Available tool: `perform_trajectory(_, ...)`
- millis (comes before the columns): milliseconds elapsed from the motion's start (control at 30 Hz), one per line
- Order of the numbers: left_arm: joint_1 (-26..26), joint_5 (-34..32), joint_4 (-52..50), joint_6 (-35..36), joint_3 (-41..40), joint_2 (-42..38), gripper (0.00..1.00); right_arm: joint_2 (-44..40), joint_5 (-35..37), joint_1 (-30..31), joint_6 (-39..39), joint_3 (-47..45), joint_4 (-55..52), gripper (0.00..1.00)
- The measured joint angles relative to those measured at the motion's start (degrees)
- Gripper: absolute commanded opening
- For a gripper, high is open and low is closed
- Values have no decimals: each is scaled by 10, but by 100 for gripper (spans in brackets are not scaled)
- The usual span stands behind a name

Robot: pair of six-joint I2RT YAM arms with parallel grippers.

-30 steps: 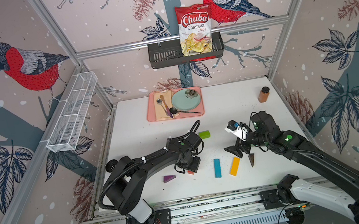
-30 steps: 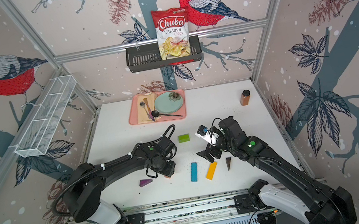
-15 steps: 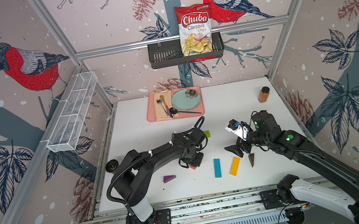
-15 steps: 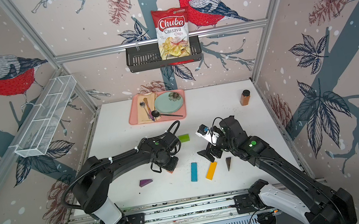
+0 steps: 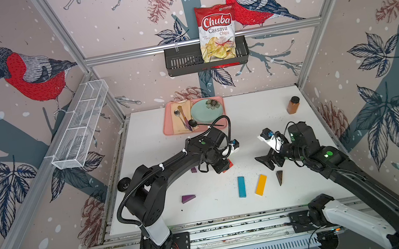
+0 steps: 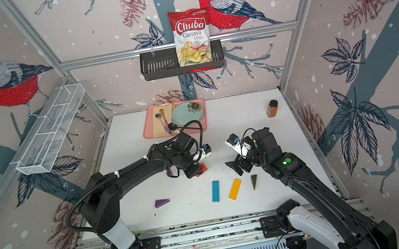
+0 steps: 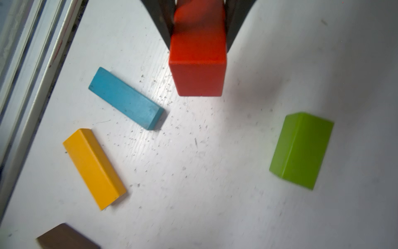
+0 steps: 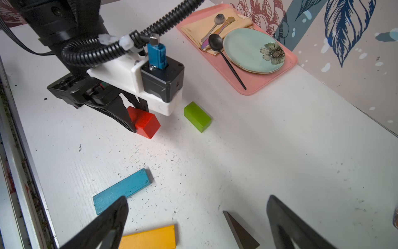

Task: Assemble a small pinwheel with building blocks
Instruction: Pick up the building block from the center of the board, then assemble the building block at the center of the board.

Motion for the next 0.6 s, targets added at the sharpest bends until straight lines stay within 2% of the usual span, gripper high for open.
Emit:
perform_trajectory(267, 1, -31, 2, 82, 66, 72, 17, -6, 5, -11, -11, 1, -7, 99)
perform_trajectory(600, -9, -56, -15, 122, 102, 114, 18, -56, 6, -33, -26, -25, -24, 99)
